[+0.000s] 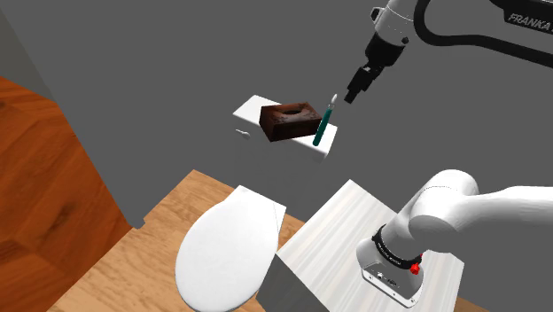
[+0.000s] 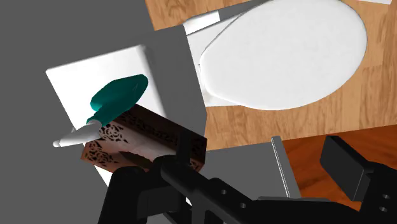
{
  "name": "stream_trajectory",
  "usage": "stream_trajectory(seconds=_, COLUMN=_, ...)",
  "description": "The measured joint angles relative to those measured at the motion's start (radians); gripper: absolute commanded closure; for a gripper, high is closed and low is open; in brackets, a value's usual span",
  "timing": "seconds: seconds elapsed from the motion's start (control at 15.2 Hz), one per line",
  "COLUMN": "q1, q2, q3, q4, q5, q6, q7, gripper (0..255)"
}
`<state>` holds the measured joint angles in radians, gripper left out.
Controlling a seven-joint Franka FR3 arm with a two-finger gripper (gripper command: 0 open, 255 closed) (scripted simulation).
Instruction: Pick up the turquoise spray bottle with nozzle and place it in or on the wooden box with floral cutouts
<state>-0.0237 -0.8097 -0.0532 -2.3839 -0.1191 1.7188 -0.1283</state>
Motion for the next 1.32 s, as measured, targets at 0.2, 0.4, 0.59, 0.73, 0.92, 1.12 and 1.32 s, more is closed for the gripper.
stream_trajectory(seconds=0.2, q1=-0.019, q2=0.042, q3=0.002, q4=0.006, q5=-0.002, q6=0.03, q7=0.039, gripper=0)
stream_trajectory(seconds=0.4, q1=-0.061, q2=0.14, q3=0.005, q4=0.024, q5=-0.006, q6=0.094, q7=0.132, gripper=0)
stream_trajectory(seconds=0.59, q1=-0.106, q2=0.242, q3=0.002, q4=0.053, q5=-0.012, q6=0.152, q7=0.226, gripper=0)
stream_trajectory(seconds=0.73, q1=-0.134, q2=0.306, q3=0.0, q4=0.072, q5=-0.017, q6=0.186, q7=0.292, gripper=0)
stream_trajectory(seconds=0.92, q1=-0.172, q2=0.421, q3=-0.007, q4=0.124, q5=-0.022, q6=0.232, q7=0.39, gripper=0)
stream_trajectory(seconds=1.12, q1=-0.21, q2=0.502, q3=-0.019, q4=0.145, q5=-0.028, q6=0.275, q7=0.485, gripper=0)
stream_trajectory(seconds=1.32, q1=-0.245, q2=0.613, q3=-0.039, q4=0.199, q5=-0.03, q6=0.314, q7=0.572, gripper=0)
